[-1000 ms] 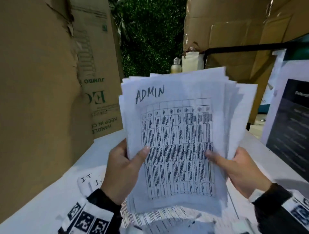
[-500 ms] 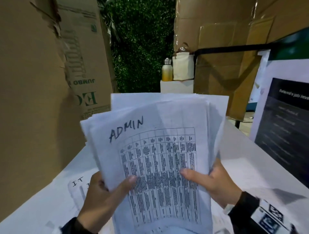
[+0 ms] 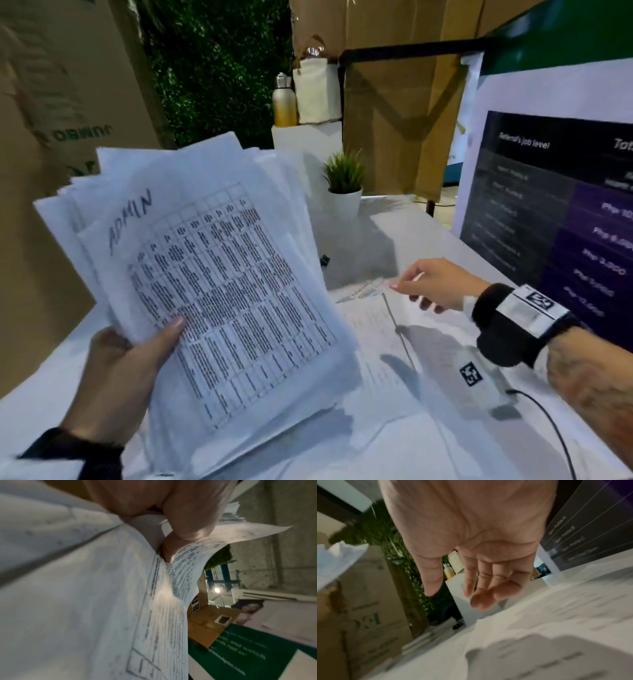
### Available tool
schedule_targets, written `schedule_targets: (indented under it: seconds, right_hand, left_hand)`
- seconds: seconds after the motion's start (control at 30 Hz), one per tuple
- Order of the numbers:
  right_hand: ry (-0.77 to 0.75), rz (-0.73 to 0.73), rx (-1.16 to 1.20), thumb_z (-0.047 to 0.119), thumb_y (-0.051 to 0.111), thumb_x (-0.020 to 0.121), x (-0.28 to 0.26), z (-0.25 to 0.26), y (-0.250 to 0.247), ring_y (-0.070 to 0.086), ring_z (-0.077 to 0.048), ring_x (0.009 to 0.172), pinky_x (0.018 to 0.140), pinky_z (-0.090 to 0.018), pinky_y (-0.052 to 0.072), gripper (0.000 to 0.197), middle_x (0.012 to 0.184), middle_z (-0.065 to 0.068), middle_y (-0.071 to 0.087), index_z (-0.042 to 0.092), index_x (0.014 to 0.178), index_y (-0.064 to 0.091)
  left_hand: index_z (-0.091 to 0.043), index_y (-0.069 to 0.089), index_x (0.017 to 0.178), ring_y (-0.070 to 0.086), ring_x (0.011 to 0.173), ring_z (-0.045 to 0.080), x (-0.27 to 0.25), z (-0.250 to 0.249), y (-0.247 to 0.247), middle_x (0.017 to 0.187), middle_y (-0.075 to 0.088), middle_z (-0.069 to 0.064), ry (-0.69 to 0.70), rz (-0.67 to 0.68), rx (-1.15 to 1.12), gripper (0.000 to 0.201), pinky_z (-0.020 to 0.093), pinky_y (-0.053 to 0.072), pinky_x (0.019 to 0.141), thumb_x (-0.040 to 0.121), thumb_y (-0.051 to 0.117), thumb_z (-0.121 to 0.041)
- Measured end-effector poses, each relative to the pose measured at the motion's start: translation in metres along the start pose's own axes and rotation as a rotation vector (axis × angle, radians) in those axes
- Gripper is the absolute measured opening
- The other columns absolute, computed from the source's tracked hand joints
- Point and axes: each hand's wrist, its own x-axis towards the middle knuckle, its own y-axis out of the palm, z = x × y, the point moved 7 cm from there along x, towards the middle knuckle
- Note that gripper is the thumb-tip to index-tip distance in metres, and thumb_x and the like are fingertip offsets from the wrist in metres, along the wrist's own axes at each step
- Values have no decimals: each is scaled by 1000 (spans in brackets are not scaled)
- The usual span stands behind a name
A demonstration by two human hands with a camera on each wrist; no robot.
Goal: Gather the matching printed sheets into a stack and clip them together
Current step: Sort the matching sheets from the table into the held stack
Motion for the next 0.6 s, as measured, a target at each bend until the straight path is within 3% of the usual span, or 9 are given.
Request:
schedule_targets:
  seconds: [0.03,0.1,0.2,0.27,0.33,0.4,0.5,0.53,0.6]
  right_hand:
    - [66,14,-52,55,72,76,6,-13,2,63,-16,69,55,-24,48,44,90,-4,70,19,99,61]
    - [122,63,-158,55,77,70,14,-26,14,64,-17,75,60,-24,50,55,94,0,66,20,108,57]
    - [57,95,-365,50,80,69,30,-17,29,57,-23,104,90,-32,48,72,116,0,56,24,127,46]
    - [9,87,-466,35,80,74,39,-8,25,55,-25,108,86,-28,46,74,132,-6,53,22,136,42]
    - [20,150,-544,21,81,75,46,-9,16,56,-26,103,65,-21,48,80,140,-8,48,22,142,38]
    - [80,248,-528,17,85,71,50,-22,9,55,-23,92,47,-21,49,88,136,-4,49,26,144,36]
    - [93,256,-635,38,91,57,58,-33,-2,55,-20,94,77,-29,50,92,108,10,52,31,135,43]
    - [97,254,-649,42,92,53,61,-35,-3,57,-17,88,76,-29,50,89,98,13,53,30,129,47]
    - [87,263,-645,40,92,55,63,-34,-3,56,-11,68,54,-23,47,74,85,12,53,22,115,53]
  left_hand:
    - [-14,63,130,67,117,37,9,15,-10,126,71,11,-59,-6,-25,74,60,46,102,72,82,-56]
    - [-5,60,128,69,110,39,16,26,-23,121,71,15,-97,-37,-35,69,59,53,94,79,80,-49]
    - [-12,63,133,68,117,38,15,30,-25,130,70,12,-107,-29,-107,83,65,43,104,64,88,-52]
    - [-14,64,133,66,120,36,13,31,-27,133,69,10,-103,-1,-163,86,67,38,107,61,91,-50]
    - [-14,64,134,65,122,35,10,29,-28,134,68,9,-96,13,-160,88,66,35,110,59,92,-50]
    - [-14,65,133,65,123,33,7,27,-28,135,68,8,-80,29,-141,88,65,33,112,58,92,-52]
    - [-12,67,130,66,122,32,7,25,-29,133,69,8,-63,45,-120,88,63,35,112,57,91,-55]
    - [-11,65,132,66,122,32,5,24,-25,133,69,8,-66,68,-128,88,63,38,109,60,90,-54]
    - [-11,62,136,65,123,31,2,24,-20,135,68,8,-79,99,-147,83,59,49,100,66,86,-50]
